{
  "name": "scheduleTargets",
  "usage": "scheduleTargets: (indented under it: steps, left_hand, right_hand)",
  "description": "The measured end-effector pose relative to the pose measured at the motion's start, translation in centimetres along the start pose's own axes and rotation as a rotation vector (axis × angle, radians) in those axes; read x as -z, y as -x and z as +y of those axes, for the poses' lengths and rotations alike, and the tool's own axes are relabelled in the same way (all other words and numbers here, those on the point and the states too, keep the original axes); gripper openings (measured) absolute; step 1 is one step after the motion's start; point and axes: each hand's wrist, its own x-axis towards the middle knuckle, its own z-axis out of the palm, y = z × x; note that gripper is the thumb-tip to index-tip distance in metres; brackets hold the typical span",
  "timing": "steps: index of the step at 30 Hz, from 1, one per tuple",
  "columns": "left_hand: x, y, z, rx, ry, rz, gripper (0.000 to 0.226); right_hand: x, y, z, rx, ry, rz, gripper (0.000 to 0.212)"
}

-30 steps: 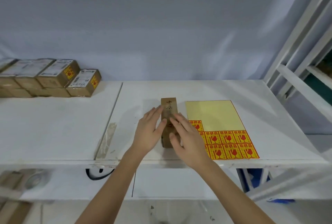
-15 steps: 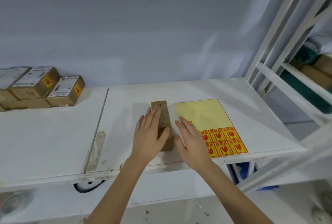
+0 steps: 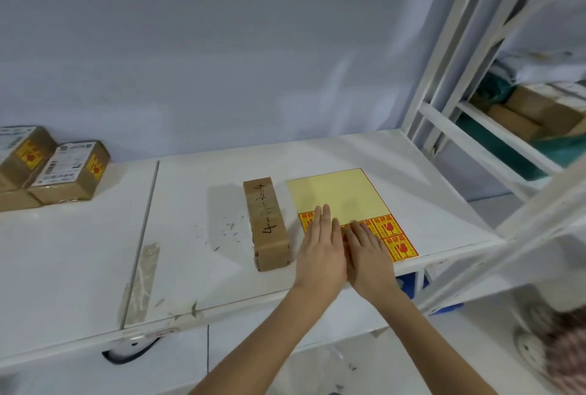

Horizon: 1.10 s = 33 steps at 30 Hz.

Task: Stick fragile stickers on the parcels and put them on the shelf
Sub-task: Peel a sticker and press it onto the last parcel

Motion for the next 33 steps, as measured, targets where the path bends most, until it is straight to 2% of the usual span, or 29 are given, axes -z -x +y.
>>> scheduleTargets:
  steps: [3,5,8,11,13,15,17,21,26,33]
  left_hand:
    - [-2.1,-0.2,0.1,0.026,-0.059,-0.077,0.058]
    - [-3.5,-0.2,0.1,0.032,-0.057,-0.089,0.053]
    - [-4.3,-0.9,0.0,0.046,0.007,-0.086,0.049]
    - [-4.3,-1.6,0.0,0.069,0.052,-0.009,0.042]
    - [-4.1,-1.8,-0.1,0.085,0.097,0.04,0.037]
    - [-4.4,-1.8,-0.1,0.114,0.109,0.106,0.028]
    - [-4.7,-1.8,0.0,0.157,0.116,0.15,0.024]
    - [-4.9,-1.8,0.1,0.226,0.102,0.163,0.036]
    - [-4.5,-1.7,0.3,0.25,0.102,0.176,0.028]
    - [-4.6,-1.7,0.3,0.23,0.083,0.243,0.02]
  right_hand:
    - [0.5,0.1,0.5,0.01,0.023,-0.025,0.061]
    - [0.8,0.2,0.8,-0.013,0.03,-0.069,0.063]
    - [0.9,-0.2,1.4,0.002,0.039,-0.043,0.054]
    - [1.4,-1.4,2.8,0.075,0.113,-0.011,0.036]
    - [2.5,-2.6,3.2,0.145,0.161,-0.044,0.026]
    - [3.4,-4.4,3.5,0.198,0.169,-0.1,0.029]
    - [4.1,-5.9,3.4,0.226,0.098,-0.126,0.035]
    - [3.9,-8.6,2.7,0.381,-0.049,-0.196,0.04]
    - [3.1,-11.3,1.5,0.543,-0.135,-0.315,0.04]
    - [1.5,-13.5,0.9,0.639,-0.151,-0.419,0.04]
